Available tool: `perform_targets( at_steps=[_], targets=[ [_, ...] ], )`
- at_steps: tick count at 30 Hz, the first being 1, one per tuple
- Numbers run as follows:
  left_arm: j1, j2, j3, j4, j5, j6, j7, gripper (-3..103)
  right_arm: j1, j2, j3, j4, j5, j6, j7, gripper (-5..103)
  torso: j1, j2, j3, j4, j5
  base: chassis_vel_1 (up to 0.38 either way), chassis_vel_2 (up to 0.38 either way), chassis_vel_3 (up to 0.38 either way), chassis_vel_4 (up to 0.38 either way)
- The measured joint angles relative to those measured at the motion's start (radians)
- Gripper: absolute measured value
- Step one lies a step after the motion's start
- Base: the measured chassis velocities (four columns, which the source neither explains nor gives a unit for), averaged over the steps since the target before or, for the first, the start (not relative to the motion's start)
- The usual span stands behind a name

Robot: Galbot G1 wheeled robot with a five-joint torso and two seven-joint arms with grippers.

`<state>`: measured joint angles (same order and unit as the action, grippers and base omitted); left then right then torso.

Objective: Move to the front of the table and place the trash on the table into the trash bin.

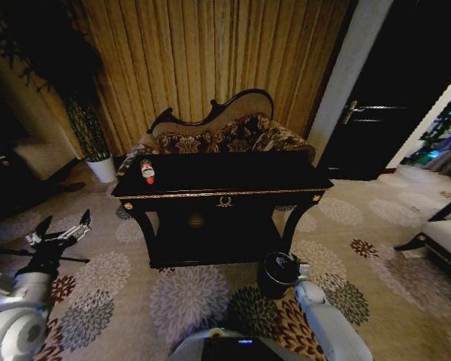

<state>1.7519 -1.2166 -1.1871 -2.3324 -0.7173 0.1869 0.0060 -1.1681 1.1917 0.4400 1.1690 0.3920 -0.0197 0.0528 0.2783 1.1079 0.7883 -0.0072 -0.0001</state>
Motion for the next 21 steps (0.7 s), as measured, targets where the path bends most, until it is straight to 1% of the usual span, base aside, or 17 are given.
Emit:
perform_targets(
  at_steps=[1,2,4,13,21],
  targets=[
    [0.0,0.0,0.0,0.0,0.0,0.0,0.0,100,0.0,0.0,0.0,0.0,0.0,0.0,0.0,90,0.0,0.0,0.0,0.0,0.0,0.0,0.0,0.0,0.0],
    [0.0,0.0,0.0,0.0,0.0,0.0,0.0,100,0.0,0.0,0.0,0.001,0.0,0.0,0.0,95,0.0,0.0,0.0,0.0,0.0,0.0,0.0,0.0,0.0],
    [0.0,0.0,0.001,0.0,0.0,0.0,0.0,100,-0.003,0.002,0.0,0.004,0.0,0.0,0.0,100,0.0,0.0,0.0,0.0,0.0,0.0,0.0,0.0,0.0],
    [0.0,0.0,0.002,0.001,-0.002,-0.001,0.0,100,-0.005,0.01,0.002,0.012,0.002,-0.001,0.0,100,0.0,0.0,0.0,0.0,0.0,0.0,0.0,0.0,0.0],
    [0.002,0.003,-0.001,0.003,-0.003,-0.002,0.0,100,-0.006,-0.002,0.006,0.014,0.006,-0.001,0.0,100,0.0,0.0,0.0,0.0,0.0001,0.0,0.0,0.0,0.0]
  ],
)
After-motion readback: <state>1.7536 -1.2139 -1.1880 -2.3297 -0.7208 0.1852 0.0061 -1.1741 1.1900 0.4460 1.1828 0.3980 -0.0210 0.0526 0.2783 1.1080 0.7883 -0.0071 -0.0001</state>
